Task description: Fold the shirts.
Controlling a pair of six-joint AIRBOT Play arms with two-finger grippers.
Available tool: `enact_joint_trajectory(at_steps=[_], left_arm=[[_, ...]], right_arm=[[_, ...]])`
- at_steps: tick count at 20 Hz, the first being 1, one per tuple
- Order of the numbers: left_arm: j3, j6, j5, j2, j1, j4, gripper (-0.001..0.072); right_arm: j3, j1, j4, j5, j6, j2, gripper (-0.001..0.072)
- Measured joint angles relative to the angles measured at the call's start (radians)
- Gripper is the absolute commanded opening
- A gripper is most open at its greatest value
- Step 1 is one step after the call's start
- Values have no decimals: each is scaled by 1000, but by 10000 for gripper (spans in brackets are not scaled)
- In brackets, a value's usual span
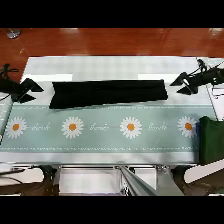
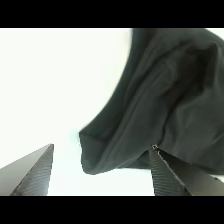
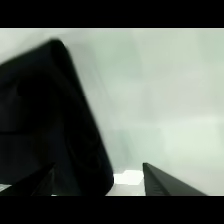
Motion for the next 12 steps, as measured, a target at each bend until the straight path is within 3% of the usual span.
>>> enact_joint_trajectory(at_steps=[4, 5, 6, 7, 8, 9, 12], left_arm=[[-229, 79, 134, 220, -66, -115, 700], [-257, 89, 144, 251, -96, -138, 700], [-278, 100, 145, 274, -133, -161, 698], [-289, 106, 150, 290, -170, -183, 667], [-295, 113, 156, 298, -210, -199, 412], [-296, 121, 156, 302, -247, -209, 24], [-263, 161, 167, 293, -360, -244, 33]], right_arm=[[-29, 51, 82, -10, 2, -44, 622], [-32, 67, 116, -14, 2, -56, 569], [-34, 86, 129, -20, -2, -65, 231], [-34, 103, 130, -31, -6, -73, 28], [-29, 116, 121, -37, -13, -72, 28], [-23, 126, 134, -47, -19, -59, 27], [-15, 135, 102, -45, -32, 43, 27]])
